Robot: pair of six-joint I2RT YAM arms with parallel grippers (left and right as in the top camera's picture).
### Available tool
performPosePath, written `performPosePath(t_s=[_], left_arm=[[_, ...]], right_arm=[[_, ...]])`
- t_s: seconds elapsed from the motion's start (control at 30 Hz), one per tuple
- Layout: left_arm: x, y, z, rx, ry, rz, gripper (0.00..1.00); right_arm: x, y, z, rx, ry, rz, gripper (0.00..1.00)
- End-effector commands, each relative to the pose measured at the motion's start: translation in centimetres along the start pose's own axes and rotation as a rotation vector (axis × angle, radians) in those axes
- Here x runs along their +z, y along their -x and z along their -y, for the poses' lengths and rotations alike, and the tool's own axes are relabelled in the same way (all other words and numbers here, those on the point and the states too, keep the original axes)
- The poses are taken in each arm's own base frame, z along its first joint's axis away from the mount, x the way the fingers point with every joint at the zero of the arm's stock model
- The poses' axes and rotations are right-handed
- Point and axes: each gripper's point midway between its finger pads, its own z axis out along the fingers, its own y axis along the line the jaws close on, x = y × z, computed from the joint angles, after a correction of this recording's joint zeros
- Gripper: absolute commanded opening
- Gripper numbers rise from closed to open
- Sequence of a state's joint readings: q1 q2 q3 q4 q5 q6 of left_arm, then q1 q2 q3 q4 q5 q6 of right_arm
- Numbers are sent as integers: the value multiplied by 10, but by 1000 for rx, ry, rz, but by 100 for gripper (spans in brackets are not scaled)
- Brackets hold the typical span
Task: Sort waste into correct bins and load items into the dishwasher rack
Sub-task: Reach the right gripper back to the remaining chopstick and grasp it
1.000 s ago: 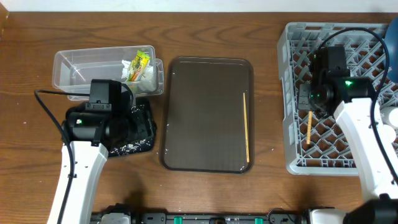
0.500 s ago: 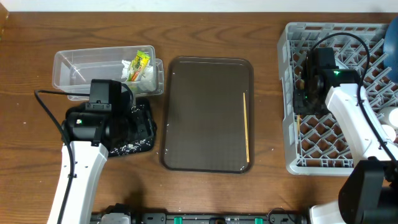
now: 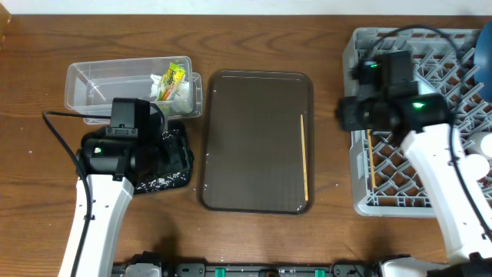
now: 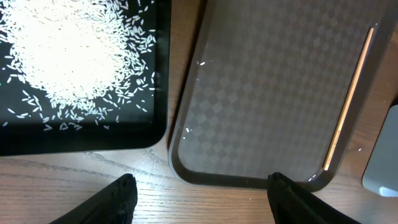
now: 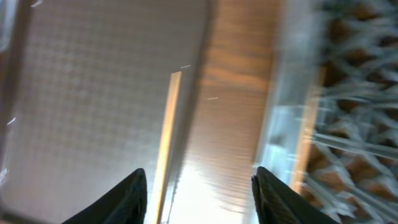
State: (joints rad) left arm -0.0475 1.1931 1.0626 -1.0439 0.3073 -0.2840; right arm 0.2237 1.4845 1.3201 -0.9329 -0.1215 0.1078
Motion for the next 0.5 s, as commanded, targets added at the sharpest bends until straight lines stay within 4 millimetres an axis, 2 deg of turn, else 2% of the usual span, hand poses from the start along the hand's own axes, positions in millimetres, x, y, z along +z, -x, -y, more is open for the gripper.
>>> performPosePath(t_s=[0.0,0.2,0.37,0.47], left_arm=[[0,1,-3,8,12,1,70],[0,1,-3,8,12,1,70],[0,1,-3,8,12,1,70],[0,1,-3,8,12,1,70]], right_arm=[[26,-16,-27,-13,39,-91,56],[76,-46,-47,-35,-4,-246,55],[113,-70,-46,-3,-71,-359,53],[133,-85,-46,3,-89,-419,49]])
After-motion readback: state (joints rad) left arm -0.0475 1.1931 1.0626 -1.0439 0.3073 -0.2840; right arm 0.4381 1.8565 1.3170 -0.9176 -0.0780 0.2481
